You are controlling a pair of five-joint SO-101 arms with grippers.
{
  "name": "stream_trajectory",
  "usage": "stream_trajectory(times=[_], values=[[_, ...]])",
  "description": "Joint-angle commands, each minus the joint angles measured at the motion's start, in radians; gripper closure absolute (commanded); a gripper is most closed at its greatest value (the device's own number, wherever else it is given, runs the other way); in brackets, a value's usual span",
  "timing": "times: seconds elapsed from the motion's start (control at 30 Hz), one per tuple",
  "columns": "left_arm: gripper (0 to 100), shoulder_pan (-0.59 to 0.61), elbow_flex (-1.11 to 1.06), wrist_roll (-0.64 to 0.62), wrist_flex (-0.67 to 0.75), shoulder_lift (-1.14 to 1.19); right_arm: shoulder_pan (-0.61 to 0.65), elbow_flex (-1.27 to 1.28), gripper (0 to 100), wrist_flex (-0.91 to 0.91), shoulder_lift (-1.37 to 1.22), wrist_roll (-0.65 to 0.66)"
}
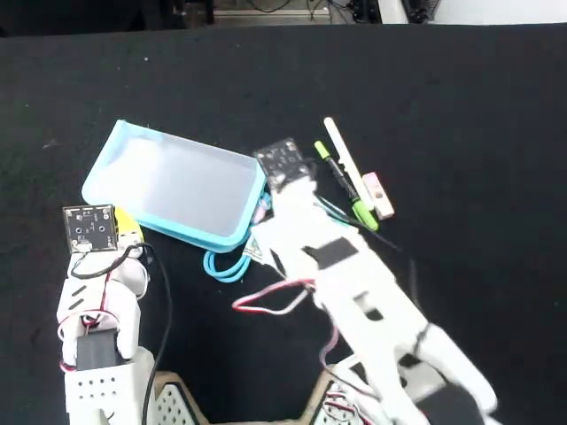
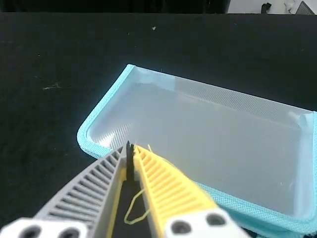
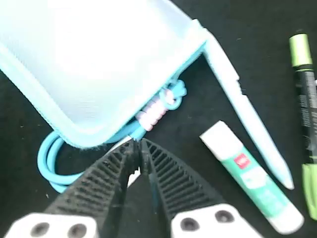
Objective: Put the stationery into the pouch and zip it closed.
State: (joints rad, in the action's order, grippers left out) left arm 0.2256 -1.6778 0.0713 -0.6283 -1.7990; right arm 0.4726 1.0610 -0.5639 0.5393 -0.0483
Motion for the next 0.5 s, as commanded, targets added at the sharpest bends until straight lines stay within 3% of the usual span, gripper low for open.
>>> stream_trajectory(times=[0.0,0.1,0.3,0.47], values=[[97,-0.008,-0.022,-0.008,0.0,-0.008,0.04,-0.157,91.7,0.038,-0.182,-0.081],[97,-0.007,-0.022,-0.008,0.0,-0.008,0.049,-0.219,85.3,0.038,-0.3,-0.155],[97,-0.007,-0.022,-0.008,0.006,-0.009,0.054,-0.28,84.7,0.038,-0.449,-0.173],[97,-0.013,-0.022,-0.008,0.008,-0.009,0.161,-0.355,84.7,0.04,-0.533,-0.173]])
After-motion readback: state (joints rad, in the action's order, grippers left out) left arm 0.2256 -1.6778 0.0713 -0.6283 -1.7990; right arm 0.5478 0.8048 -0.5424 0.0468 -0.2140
